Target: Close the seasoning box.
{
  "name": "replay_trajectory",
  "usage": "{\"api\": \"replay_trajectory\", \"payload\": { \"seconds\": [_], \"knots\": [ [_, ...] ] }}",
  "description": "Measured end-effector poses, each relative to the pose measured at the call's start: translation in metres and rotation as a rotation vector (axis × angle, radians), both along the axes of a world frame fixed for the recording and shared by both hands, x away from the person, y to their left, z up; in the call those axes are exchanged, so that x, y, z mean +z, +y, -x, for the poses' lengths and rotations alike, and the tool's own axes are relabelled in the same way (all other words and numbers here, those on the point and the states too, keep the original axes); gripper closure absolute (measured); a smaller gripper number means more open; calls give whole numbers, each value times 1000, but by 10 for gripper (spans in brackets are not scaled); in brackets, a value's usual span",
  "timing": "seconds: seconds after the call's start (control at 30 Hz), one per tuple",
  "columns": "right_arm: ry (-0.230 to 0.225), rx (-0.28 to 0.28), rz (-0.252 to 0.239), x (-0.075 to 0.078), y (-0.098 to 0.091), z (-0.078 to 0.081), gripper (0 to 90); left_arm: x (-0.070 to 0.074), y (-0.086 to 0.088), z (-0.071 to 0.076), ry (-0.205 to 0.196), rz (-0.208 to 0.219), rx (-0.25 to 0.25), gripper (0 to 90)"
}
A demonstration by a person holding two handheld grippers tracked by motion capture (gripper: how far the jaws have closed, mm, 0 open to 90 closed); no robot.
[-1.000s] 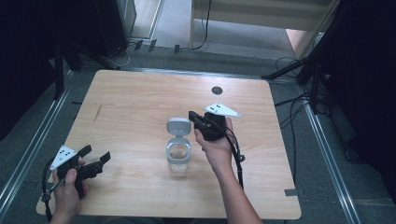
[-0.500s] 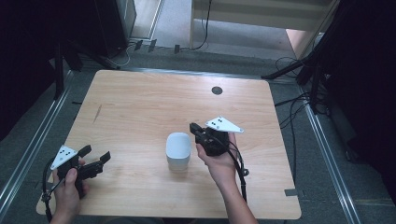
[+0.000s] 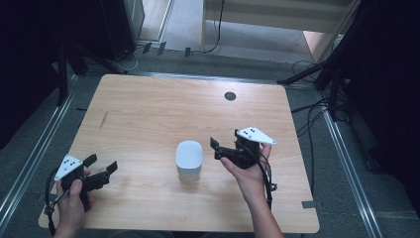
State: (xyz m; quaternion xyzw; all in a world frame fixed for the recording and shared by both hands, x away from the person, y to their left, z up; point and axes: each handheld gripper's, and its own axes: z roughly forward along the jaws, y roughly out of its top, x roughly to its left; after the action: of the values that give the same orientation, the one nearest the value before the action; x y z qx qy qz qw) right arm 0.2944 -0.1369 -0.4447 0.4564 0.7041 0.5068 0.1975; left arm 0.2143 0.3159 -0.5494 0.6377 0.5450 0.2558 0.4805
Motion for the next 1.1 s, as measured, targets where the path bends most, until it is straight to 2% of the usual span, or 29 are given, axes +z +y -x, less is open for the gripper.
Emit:
{"api": "replay_trajectory", "payload": {
  "seconds": [0.23,0.4,0.67,1.1],
  "knots": [
    [-5,-37,30,-5,-24,4,107,0,1,0,6,11,6,136],
    [-3,-66,43,-10,-44,9,122,0,0,0,4,4,7,136],
    [26,-131,45,-25,-78,18,129,0,-1,-1,4,-2,11,137],
    [55,-221,53,-46,-124,31,132,-1,-2,-1,8,-16,16,136]
  ]
}}
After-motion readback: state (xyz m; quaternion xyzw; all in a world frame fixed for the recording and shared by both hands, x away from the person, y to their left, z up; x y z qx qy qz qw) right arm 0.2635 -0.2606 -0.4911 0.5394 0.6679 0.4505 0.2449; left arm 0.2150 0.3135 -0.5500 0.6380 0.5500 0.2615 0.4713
